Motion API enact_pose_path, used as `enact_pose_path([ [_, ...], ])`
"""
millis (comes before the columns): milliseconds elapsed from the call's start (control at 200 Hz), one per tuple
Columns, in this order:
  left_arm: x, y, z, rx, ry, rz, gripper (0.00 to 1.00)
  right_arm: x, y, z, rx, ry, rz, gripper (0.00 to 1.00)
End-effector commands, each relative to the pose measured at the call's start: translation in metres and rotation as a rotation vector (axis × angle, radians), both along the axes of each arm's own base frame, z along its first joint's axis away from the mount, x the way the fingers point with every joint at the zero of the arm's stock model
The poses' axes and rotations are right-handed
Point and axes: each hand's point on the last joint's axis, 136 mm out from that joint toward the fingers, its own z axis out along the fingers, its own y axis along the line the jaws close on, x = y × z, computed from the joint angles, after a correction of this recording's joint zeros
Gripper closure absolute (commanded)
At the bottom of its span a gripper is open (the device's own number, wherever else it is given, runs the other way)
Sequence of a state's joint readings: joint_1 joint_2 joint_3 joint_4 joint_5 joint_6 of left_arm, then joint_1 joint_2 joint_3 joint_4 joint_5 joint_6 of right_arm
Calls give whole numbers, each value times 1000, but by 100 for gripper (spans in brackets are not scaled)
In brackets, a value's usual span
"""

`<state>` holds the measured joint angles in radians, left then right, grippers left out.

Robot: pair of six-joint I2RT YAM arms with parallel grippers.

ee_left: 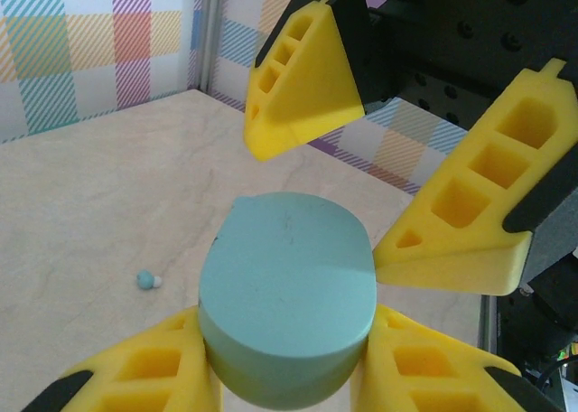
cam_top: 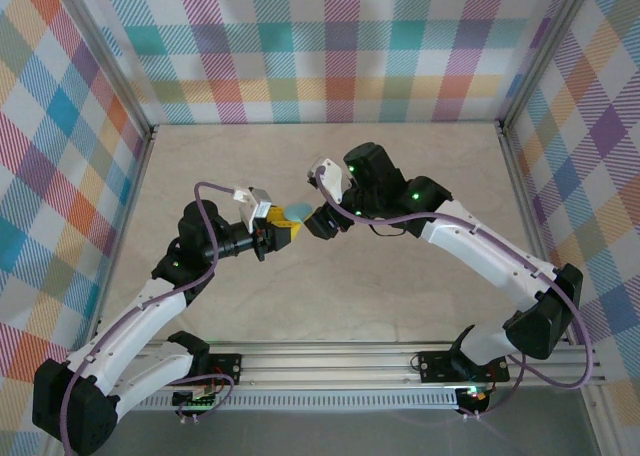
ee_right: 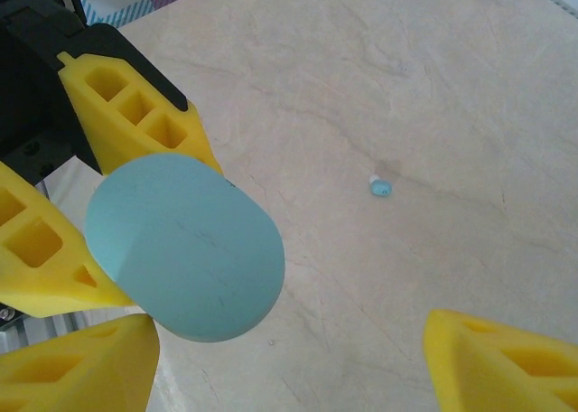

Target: Insert wireless bluetooth earbuds into charging case

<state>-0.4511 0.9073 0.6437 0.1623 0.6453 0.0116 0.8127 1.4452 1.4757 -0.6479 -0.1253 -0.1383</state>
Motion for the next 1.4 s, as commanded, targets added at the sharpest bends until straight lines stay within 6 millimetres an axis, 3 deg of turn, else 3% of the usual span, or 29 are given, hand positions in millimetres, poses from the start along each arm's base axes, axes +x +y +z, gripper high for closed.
enact_pose_path([
  [0, -28, -11, 7, -28, -5, -136, 93, 14, 1, 32, 83, -68, -46, 24],
  [175, -30, -12, 9, -30, -4, -149, 93, 18, -2, 28, 65, -61, -69, 24],
  [460, -30, -11, -4, -1, 13, -145, 94, 20, -1, 29, 98, 17, -104, 24],
  [725, -31, -11, -1, 1, 6, -149, 94, 23, -4, 19, 89, 67, -121, 25],
  [870, -33, -10, 1, 5, -3, -152, 94, -7, 2, 26, 141, 61, 50, 23],
  [1120, -41, -13, 10, 21, -20, -204, 95, -60, -8, 43, 235, -81, 324, 18],
  [1395, -47, -18, 20, 35, -13, -280, 95, -77, 0, 30, 213, 4, 460, 19],
])
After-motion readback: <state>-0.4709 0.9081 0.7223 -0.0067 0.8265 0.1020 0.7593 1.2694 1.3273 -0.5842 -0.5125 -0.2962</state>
